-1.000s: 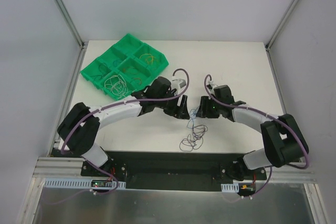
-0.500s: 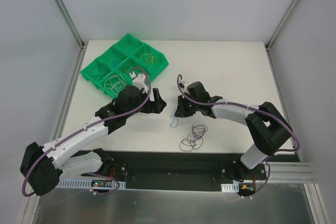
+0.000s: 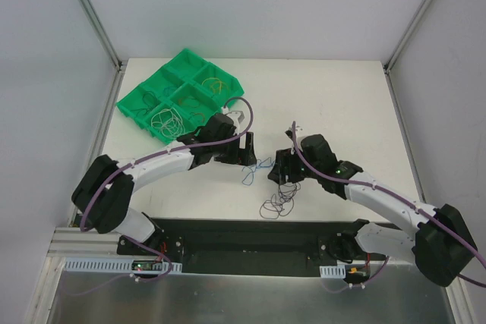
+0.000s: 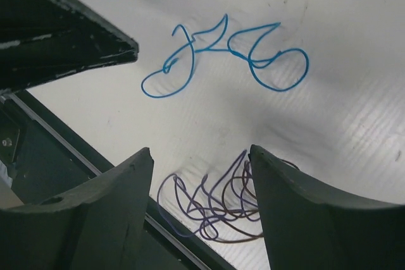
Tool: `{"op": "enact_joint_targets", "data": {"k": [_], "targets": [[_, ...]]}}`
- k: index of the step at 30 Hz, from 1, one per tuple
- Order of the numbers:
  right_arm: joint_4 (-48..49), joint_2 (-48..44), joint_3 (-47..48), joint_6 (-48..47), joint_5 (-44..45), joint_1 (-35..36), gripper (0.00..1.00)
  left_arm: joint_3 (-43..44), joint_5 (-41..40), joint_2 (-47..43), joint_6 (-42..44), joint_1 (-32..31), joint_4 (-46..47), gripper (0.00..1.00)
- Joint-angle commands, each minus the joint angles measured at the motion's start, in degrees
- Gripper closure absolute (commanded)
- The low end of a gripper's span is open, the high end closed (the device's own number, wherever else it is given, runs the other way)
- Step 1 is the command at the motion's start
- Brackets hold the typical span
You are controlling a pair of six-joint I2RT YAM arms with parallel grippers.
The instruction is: Untangle the cables
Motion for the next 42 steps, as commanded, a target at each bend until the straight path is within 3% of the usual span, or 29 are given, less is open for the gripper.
{"op": "enact_joint_targets", "data": {"k": [1, 5, 12, 16, 22, 25, 28, 34, 42], "targets": [[-4.1, -4.6, -3.2, -1.0, 0.4, -0.1, 0.34, 7.4, 8.9, 7.4, 2.5, -1.0, 0.7, 0.14], [-3.5, -5.0, -5.9, 0.1, -0.1, -0.1, 0.39, 12.1, 10.8, 14.6, 2.4, -1.8, 0.7, 0.17], [-1.5, -3.3, -6.7, -0.1, 1.7, -0.2, 0.43, 17.8, 13.4, 23.6, 1.8, -3.2, -0.7, 0.37], [-1.6, -1.8, -5.7, -1.3, 2.6, -0.2, 0.43, 17.6, 13.4, 25.0, 1.0, -3.7, -0.8, 0.42], [-2.1, 1.9, -3.4, -2.2, 2.6, -0.6, 0.44, 20.0, 8.8, 24.2, 4.4, -3.6, -3.7, 0.87], [-3.0, 1.2, -2.4, -3.0, 3.6, -1.1, 0.44, 20.5, 4.2, 20.6, 7.3, -3.1, -5.0, 1.0], [-4.1, -1.0, -1.7, -3.7, 5.0, -2.6, 0.43, 20.7, 4.2, 17.2, 7.8, 0.4, -5.6, 1.0], [-4.1, -4.4, -2.4, -6.1, 5.4, -7.8, 0.41, 21.4, 9.0, 10.2, 3.1, 13.9, -5.4, 1.0], [-1.8, -3.0, -4.5, -6.7, 1.9, -15.0, 0.41, 33.7, 15.6, 12.0, -1.3, 29.3, -3.9, 1.0]]}}
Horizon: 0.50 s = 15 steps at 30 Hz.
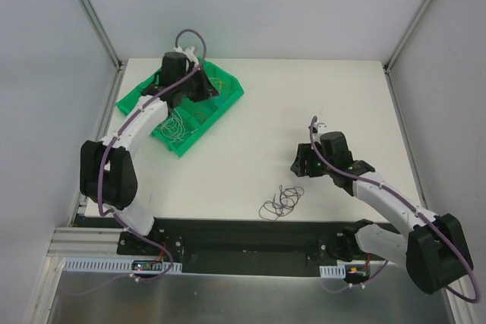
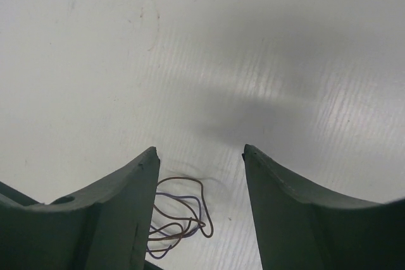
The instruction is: Untangle the cables
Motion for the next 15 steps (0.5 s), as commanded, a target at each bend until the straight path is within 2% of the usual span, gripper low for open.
{"op": "enact_joint_targets", "data": {"k": [1, 8, 15], "targets": [[1.7, 0.4, -0.7, -1.6, -1.8, -2.7, 0.41, 7.9, 4.0, 0.3, -5.9, 7.2, 2.3, 1.0], [2.3, -0.7, -2.3, -1.4, -2.7, -4.5, 0.41, 18.6, 1.8, 8.5, -9.6, 16.9, 5.0, 1.0], [2.0, -3.9, -3.6, -1.1, -2.2, -5.2, 0.41, 28.4, 7.1, 20.7, -13.2, 24.1, 5.3, 1.0]]}}
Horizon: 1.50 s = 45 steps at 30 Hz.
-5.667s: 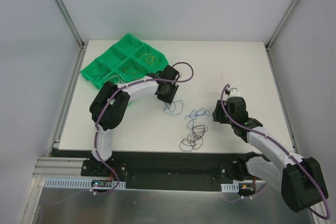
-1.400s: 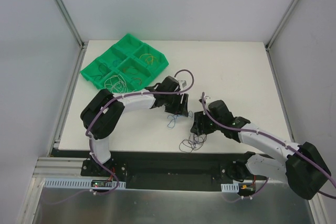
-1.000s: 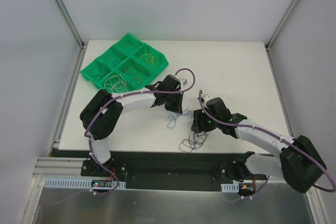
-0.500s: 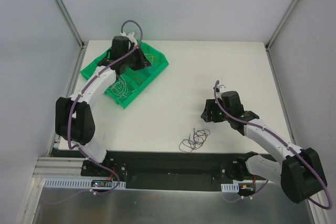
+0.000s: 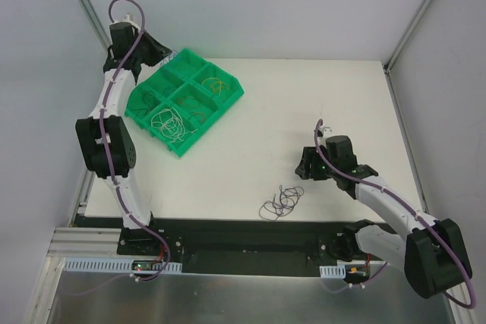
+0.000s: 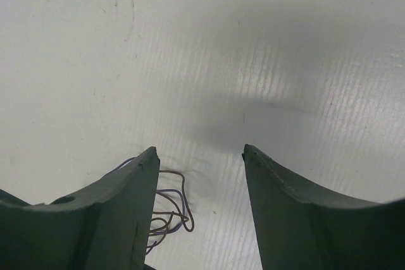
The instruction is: Untangle the cables
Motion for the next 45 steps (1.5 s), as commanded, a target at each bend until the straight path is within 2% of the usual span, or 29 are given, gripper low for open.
{"op": "enact_joint_targets", "data": {"k": [1, 6, 11, 15, 16, 21, 28, 32, 37, 39, 42, 45], "targets": [[1.2, -2.7, -0.2, -0.4, -0.5, -0.7, 0.41, 5.0, 5.2, 6.6, -4.6, 2.8, 0.9, 1.0], [0.6, -1.6, 1.3, -0.9, -0.7, -1.4, 0.41, 5.4, 7.6, 10.6, -4.7, 4.4, 0.3, 1.0], [-0.5, -0.3, 2.8, -1.2, -2.5, -1.5, 0.41, 2.6, 6.8, 9.4, -2.0, 5.0, -1.2, 1.0], [-1.0, 0.3, 3.1, -0.9, -4.1, -1.6, 0.41, 3.1, 7.1, 7.4, -0.2, 5.0, -3.9, 0.58], [-1.0, 0.2, 3.1, -0.4, -4.1, -1.6, 0.41, 2.4, 6.6, 6.0, 0.2, 5.0, -3.9, 0.51], [-0.8, -0.4, 2.2, 1.4, -5.6, -1.6, 0.41, -1.4, 5.9, -0.4, 0.9, 5.0, -3.9, 0.37], [0.7, 0.5, 0.2, 3.6, -7.0, -1.5, 0.41, -12.5, 9.4, -9.2, -3.4, 2.0, -0.2, 0.35], [2.7, 2.3, -1.3, 6.3, -8.2, -1.4, 0.42, -21.1, 10.3, -14.4, -1.3, -4.4, 2.1, 0.3], [8.5, 3.9, -4.1, 10.1, -10.9, -1.0, 0.42, -30.5, 10.6, -18.9, 3.0, -15.6, 4.0, 0.25], [8.5, 4.4, -3.9, 10.5, -11.4, -0.8, 0.41, -32.4, 8.3, -19.9, 3.8, -16.3, 4.0, 0.28], [8.6, 3.7, -4.0, 10.6, -10.4, -0.7, 0.41, -30.3, 6.6, -19.1, 4.6, -14.7, 3.6, 0.36], [6.0, 4.2, -1.7, 9.0, -10.6, -0.7, 0.41, -26.1, 4.2, -17.3, 3.6, -11.3, 2.3, 0.35]]}}
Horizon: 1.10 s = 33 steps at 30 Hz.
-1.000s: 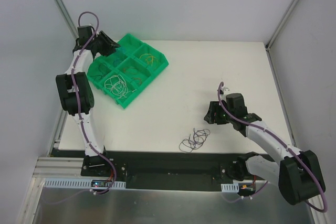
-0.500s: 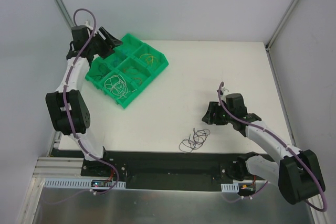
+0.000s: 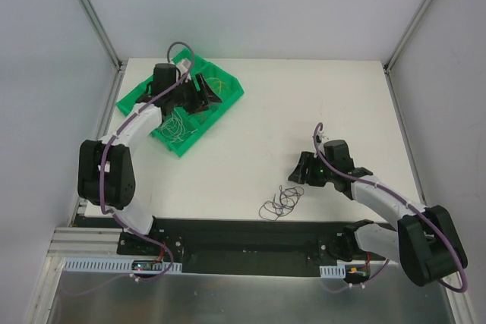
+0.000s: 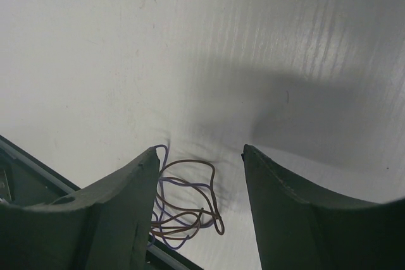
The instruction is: Untangle the cables
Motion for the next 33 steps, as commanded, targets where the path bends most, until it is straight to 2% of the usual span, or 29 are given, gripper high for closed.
{"op": "enact_joint_targets", "data": {"k": [1, 5, 9, 11, 16, 18, 22, 27, 33], "targets": [[-0.7, 0.0, 3.4, -0.7, -1.1, 0.3, 0.41, 6.6, -4.5, -0.3, 0.2, 6.8, 1.6, 0.31], [-2.7, -2.3, 4.4, -1.7, 0.7, 0.1, 0.41, 16.0, -4.4, 8.0, 0.0, 12.5, 0.4, 0.27], [-3.8, -4.1, 4.4, -2.2, 2.1, 0.1, 0.41, 24.9, -4.9, 16.2, 1.4, 15.4, -2.5, 0.37], [-4.2, -4.5, 4.2, -2.6, 2.8, 0.1, 0.41, 29.7, -4.6, 20.3, 1.8, 16.0, -4.5, 0.38], [-6.6, -5.1, 4.9, -3.9, 3.8, 0.0, 0.41, 36.5, -8.8, 27.1, 1.9, 16.6, -7.7, 0.23], [-7.4, -5.9, 4.9, -4.1, 4.3, -0.3, 0.41, 37.5, -11.3, 28.9, 1.8, 16.6, -8.6, 0.23], [-8.2, -7.7, 4.5, -4.2, 5.4, -0.5, 0.4, 38.9, -14.3, 31.6, 1.7, 16.6, -9.1, 0.28], [-8.3, -7.1, 5.1, -4.2, 5.3, -0.6, 0.4, 42.6, -11.7, 36.2, 0.4, 16.6, -9.1, 0.33], [-8.3, -6.2, 6.0, -3.8, 4.5, -0.6, 0.4, 44.1, -11.8, 38.7, -0.3, 16.8, -9.1, 0.55]]}}
